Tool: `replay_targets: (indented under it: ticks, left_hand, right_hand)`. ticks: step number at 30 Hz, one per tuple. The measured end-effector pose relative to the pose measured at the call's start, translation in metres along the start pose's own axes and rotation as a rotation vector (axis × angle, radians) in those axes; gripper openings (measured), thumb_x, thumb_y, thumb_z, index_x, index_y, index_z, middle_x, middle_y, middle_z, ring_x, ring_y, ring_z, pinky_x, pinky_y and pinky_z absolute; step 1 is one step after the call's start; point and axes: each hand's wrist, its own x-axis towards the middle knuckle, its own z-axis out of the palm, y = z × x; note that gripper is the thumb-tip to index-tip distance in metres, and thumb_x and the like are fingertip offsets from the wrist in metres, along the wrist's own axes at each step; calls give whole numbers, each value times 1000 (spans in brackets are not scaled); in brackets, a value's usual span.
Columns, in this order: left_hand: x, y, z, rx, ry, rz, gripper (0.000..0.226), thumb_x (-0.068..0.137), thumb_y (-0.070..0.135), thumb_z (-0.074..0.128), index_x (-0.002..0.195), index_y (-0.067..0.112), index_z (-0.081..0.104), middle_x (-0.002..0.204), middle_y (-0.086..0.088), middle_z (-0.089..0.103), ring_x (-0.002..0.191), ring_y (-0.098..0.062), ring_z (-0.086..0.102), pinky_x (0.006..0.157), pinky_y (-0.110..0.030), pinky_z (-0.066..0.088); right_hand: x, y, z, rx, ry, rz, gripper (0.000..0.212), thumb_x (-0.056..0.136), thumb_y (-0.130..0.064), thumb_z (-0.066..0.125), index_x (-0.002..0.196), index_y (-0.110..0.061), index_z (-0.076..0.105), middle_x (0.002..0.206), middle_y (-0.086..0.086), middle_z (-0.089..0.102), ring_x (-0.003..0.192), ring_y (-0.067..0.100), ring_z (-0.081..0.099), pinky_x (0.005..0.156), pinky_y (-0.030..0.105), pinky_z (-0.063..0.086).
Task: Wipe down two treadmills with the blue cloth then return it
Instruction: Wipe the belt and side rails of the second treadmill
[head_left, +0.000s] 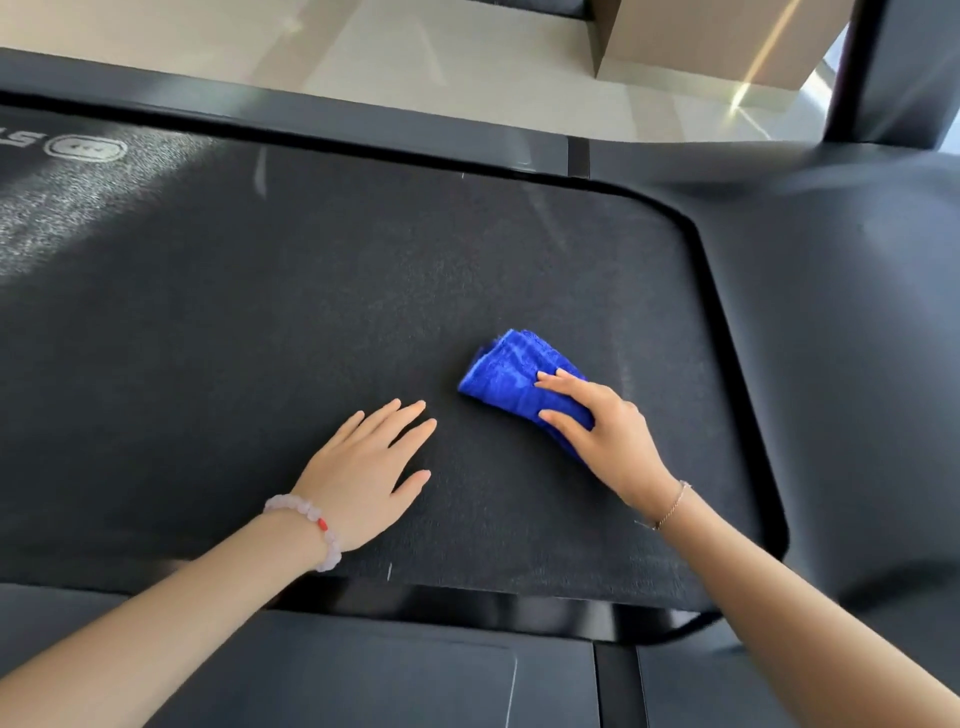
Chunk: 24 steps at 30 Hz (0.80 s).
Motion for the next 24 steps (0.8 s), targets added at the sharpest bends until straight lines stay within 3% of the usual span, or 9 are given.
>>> replay_targets:
  ticks: [3, 6, 12, 17, 24]
  left_hand:
    - [-11, 1, 0, -45, 20, 7, 69, 89, 55, 11, 146, 21, 30, 155, 5, 19, 144, -16, 13, 114, -31, 7]
    - [-16, -1, 4, -74, 67, 9, 48, 99, 36, 37, 143, 18, 37, 154, 3, 25, 143, -17, 18, 114, -33, 11]
    - [-20, -1, 4, -31, 123, 38, 44, 91, 27, 43, 129, 10, 56, 140, -6, 48, 131, -28, 43, 105, -45, 33]
    - [-14, 1, -1, -31, 114, 31, 43, 96, 25, 47, 138, 14, 46, 148, -2, 37, 139, -22, 29, 112, -40, 21]
    - [-9, 7, 1, -49, 87, 42, 48, 96, 31, 46, 142, 18, 40, 151, 0, 31, 141, -20, 23, 114, -41, 18]
  right_hand:
    - [-32, -4, 3, 5, -12, -14, 34, 86, -32, 65, 119, -37, 60, 124, -30, 53, 123, 2, 48, 101, 22, 37]
    - [-64, -9, 6, 8, 6, -37, 35, 84, -31, 66, 118, -37, 60, 121, -36, 51, 124, -5, 44, 103, 20, 35]
    - [-111, -11, 7, 30, -6, -83, 35, 83, -48, 55, 116, -37, 60, 121, -35, 54, 125, -9, 41, 108, 14, 25]
    - [-119, -10, 4, -8, -45, -103, 37, 85, -50, 49, 119, -37, 58, 126, -31, 53, 127, -8, 40, 109, 19, 27]
    - [-129, -2, -6, -99, 3, -103, 39, 86, -49, 51, 122, -34, 57, 129, -33, 47, 129, -9, 37, 107, 24, 31]
